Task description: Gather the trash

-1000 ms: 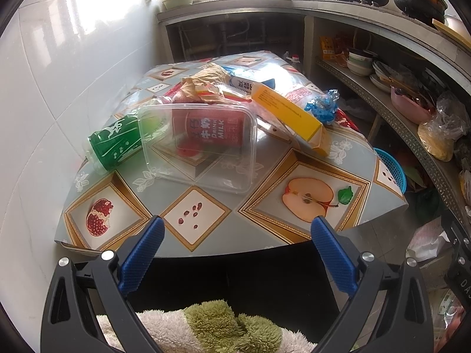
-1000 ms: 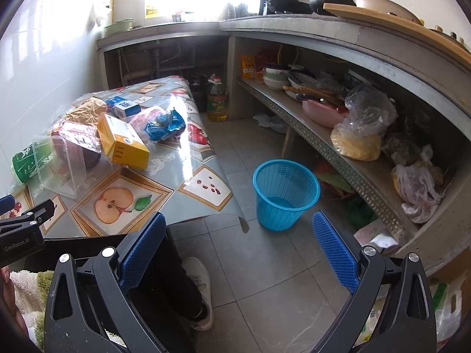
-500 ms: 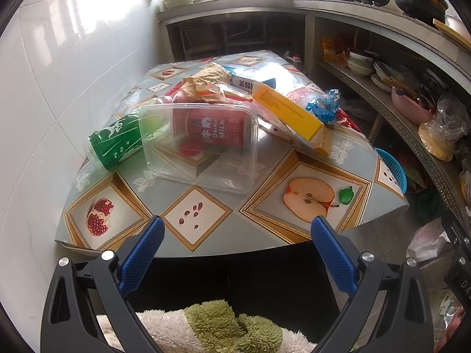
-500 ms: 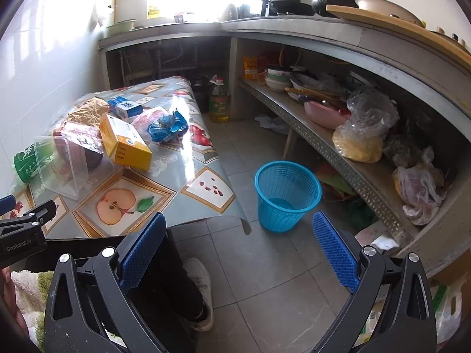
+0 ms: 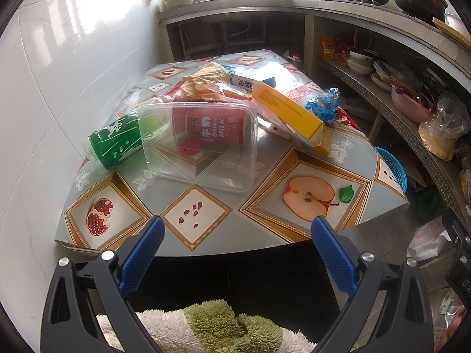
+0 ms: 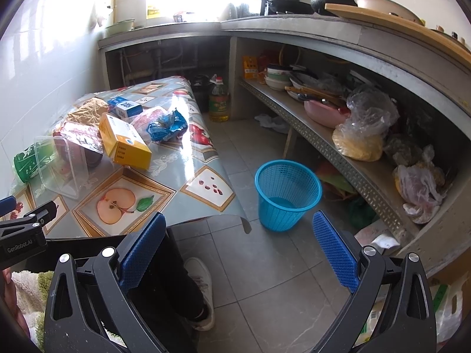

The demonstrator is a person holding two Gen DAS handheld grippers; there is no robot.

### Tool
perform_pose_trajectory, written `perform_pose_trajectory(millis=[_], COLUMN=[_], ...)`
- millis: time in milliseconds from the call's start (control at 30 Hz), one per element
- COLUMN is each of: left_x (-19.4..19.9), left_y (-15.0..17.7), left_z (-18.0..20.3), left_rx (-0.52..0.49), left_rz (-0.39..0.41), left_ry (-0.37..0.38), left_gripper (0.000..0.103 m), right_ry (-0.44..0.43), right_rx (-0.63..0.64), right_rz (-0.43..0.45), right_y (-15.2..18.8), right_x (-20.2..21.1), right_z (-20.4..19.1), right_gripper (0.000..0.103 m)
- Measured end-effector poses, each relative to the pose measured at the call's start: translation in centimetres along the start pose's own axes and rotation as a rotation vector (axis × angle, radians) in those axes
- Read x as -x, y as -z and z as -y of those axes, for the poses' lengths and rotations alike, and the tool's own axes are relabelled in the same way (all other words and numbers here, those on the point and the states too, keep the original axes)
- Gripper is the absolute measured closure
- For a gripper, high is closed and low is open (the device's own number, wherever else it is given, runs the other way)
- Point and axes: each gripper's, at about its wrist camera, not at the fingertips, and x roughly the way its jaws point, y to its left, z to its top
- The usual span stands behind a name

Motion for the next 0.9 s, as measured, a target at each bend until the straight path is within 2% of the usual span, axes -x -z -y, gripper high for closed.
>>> perform_pose_trajectory(millis=[900], left_x=[-0.06], left_y=[0.25], left_z=[0.05], left_rx=[0.003], left_rz=[-0.001], left_ry=[-0.003], left_gripper=[0.005], right_ry=[-0.005], right_rx=[-0.003], right_rz=[0.005], right_y=[-0.25], right_x=[0.05], right_z=[0.07], right_gripper=[0.008])
